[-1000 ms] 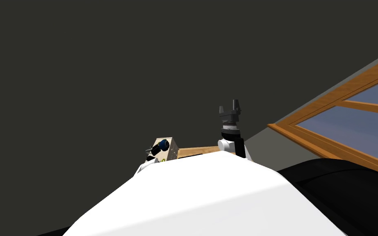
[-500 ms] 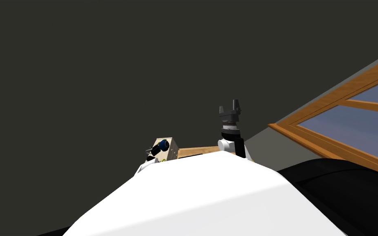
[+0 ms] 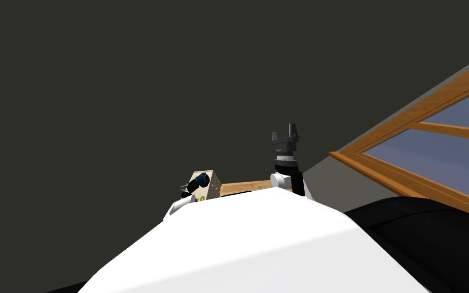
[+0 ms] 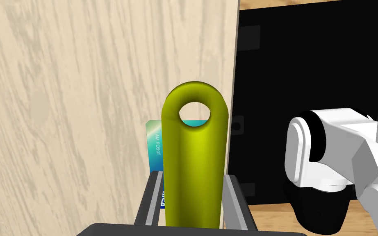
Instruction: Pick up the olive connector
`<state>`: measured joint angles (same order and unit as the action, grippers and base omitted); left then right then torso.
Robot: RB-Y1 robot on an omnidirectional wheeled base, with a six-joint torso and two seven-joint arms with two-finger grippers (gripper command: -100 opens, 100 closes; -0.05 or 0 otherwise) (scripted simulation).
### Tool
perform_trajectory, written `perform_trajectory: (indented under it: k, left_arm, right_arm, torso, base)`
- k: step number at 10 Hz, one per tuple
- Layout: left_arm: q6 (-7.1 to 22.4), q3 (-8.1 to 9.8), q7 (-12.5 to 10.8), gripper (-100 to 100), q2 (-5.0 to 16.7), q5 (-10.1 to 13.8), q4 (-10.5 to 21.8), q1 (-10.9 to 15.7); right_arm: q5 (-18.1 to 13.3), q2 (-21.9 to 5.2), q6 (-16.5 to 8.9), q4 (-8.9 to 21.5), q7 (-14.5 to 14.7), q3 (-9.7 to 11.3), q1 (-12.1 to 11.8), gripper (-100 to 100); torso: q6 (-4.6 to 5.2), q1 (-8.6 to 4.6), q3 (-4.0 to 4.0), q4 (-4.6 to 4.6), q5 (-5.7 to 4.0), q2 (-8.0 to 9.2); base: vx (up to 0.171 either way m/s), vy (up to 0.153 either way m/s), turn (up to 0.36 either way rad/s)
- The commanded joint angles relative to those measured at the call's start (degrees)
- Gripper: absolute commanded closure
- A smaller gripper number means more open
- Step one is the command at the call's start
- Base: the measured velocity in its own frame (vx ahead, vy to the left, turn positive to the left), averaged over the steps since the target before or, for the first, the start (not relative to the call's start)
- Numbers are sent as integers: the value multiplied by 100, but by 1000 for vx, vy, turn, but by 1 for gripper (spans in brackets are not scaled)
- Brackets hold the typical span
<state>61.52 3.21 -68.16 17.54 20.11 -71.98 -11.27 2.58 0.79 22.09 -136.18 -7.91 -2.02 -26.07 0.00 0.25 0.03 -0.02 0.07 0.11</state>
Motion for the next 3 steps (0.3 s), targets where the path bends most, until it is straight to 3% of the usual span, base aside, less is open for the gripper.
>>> perform_trajectory:
  k: [1,2,3]
  left_arm:
    - [205,-30,-128,100,73,38,-209,-12]
    - [115,-20,-75,100,43,18,-119,1]
    - [143,-23,-91,0,47,20,-135,3]
  right_arm:
    - [0,0,0,0,0,0,0,0]
    - [0,0,0,0,0,0,0,0]
    - [0,0,0,0,0,0,0,0]
  torso:
    - [0,0,0,0,0,0]
    - [0,-1,0,1,0,0]
    - [-2,0,-4,-2,1,-7]
  base:
    - [-47,-2,-37]
    - [-19,1,-10]
    - [0,0,0]
